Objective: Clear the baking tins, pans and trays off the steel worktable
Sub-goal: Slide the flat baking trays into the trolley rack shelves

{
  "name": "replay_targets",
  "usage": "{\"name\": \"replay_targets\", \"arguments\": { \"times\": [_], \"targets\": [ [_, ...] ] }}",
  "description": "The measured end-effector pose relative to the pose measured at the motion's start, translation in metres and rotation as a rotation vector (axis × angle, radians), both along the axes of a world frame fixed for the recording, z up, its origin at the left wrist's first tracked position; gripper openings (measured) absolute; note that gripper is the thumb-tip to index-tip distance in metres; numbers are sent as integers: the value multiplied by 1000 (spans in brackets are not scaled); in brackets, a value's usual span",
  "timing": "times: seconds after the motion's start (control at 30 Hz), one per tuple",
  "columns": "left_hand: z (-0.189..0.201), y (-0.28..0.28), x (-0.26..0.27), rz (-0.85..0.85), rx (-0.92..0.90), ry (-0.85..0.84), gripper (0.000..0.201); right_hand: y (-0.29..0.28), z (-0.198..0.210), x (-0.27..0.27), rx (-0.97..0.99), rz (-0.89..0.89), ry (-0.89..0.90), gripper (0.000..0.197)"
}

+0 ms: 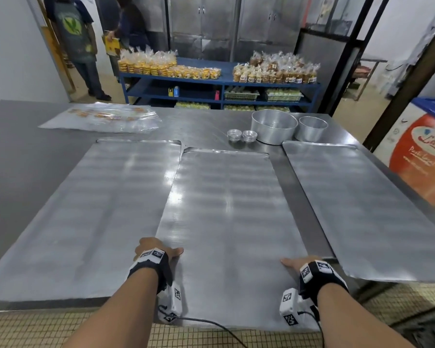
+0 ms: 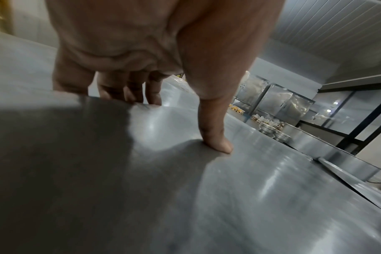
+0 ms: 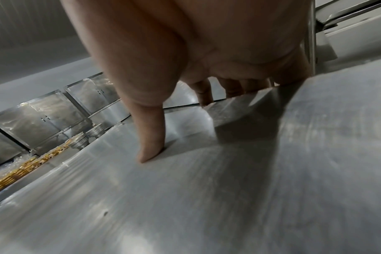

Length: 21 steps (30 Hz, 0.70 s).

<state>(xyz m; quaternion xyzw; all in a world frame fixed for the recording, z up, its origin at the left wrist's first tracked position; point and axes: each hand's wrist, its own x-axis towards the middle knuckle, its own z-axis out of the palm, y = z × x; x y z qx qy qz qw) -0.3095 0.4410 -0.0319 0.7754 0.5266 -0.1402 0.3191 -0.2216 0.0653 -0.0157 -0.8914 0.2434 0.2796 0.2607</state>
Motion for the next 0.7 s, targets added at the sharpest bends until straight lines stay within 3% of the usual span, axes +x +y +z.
{"name": "replay_targets", "arguments": {
  "times": [0.2,0.33,0.4,0.47,0.53,0.57,0.7],
  "targets": [
    [-7,-59,-4,-2,18,2,114,-54,3,-4,-52,-30,-50,95],
    [-19,-93,-15,-26,37,12,128,-102,-43,12,-61,-52,1,115],
    [-29,-105,-24,-99,82,53,122,-98,-17,-9,-41,-90,18,130],
    [-36,-115,-35,-114,91,66,109,-104,-19,-18,-29,-70,8,135],
    [-39,-124,-47,-78,64,91,104,-109,-27,-24,10,-61,46,156],
    [-39,-126,-53,-46,51,88,103,-114,-32,-27,50,-90,39,157],
    [-33,-128,-71,-25,-25,80,100,-124,-27,-36,86,-75,55,110]
  ]
}}
